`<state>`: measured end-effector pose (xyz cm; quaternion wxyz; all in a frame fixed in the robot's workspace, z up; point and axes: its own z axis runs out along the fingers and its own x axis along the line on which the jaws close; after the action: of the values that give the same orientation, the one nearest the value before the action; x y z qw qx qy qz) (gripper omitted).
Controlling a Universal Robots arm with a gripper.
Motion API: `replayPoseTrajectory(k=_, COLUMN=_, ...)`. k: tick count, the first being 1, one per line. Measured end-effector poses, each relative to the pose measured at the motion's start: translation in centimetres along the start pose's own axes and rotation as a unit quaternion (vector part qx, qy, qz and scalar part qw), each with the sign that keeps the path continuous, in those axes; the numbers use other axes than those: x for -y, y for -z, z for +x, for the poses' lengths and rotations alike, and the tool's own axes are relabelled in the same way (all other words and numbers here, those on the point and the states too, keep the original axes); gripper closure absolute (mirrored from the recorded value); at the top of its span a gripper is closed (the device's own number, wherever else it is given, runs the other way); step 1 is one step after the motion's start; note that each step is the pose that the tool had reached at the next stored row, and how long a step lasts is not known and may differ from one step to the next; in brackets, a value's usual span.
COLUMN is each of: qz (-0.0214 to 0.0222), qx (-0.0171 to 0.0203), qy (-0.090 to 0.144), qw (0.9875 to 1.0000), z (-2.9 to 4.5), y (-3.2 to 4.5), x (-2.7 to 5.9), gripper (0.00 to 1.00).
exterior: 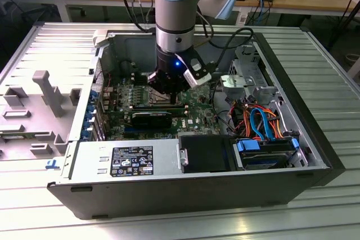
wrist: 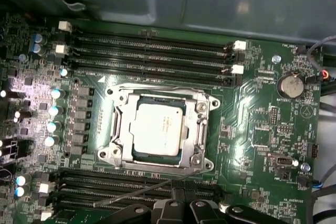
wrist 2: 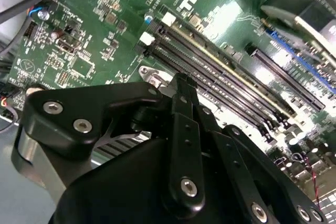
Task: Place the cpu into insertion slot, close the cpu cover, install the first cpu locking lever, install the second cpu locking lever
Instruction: 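Install the second cpu locking lever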
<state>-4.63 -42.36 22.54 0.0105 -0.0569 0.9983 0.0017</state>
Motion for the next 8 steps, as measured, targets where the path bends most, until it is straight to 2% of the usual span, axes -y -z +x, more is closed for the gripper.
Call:
replayPoseTrajectory(k=1, qz=-0.0003, qx=0.0001, qy=0.000, qw=1.0000, z=0.01, y=-0.03, x=0.05, gripper=0.89)
replayPoseTrajectory(k=2, qz=-0.0041, qx=0.0005, qy=0.000, qw=1.0000, z=0.01, y=-0.05, x=0.06, gripper=0.89)
replayPoseTrajectory(k=3, qz=-0.0092, qx=0.0010, qy=0.000, qw=1.0000, z=0.01, y=-0.06, x=0.07, gripper=0.89)
replayPoseTrajectory(k=4, qz=-0.0248, qx=0.0028, qy=-0.001, qw=0.9997, z=0.02, y=-0.06, x=0.14, gripper=0.89)
replayPoseTrajectory(k=5, qz=-0.0283, qx=0.0033, qy=-0.001, qw=0.9996, z=0.04, y=-0.06, x=0.31, gripper=0.89)
replayPoseTrajectory(k=6, qz=-0.0299, qx=0.0034, qy=-0.001, qw=0.9995, z=0.08, y=-0.06, x=0.52, gripper=0.89)
replayPoseTrajectory(k=7, qz=-0.0336, qx=0.0039, qy=-0.001, qw=0.9994, z=0.15, y=-0.06, x=0.97, gripper=0.89)
replayPoseTrajectory(k=8, qz=-0.0403, qx=0.0046, qy=-0.001, qw=0.9992, z=0.21, y=-0.07, x=1.25, gripper=0.89)
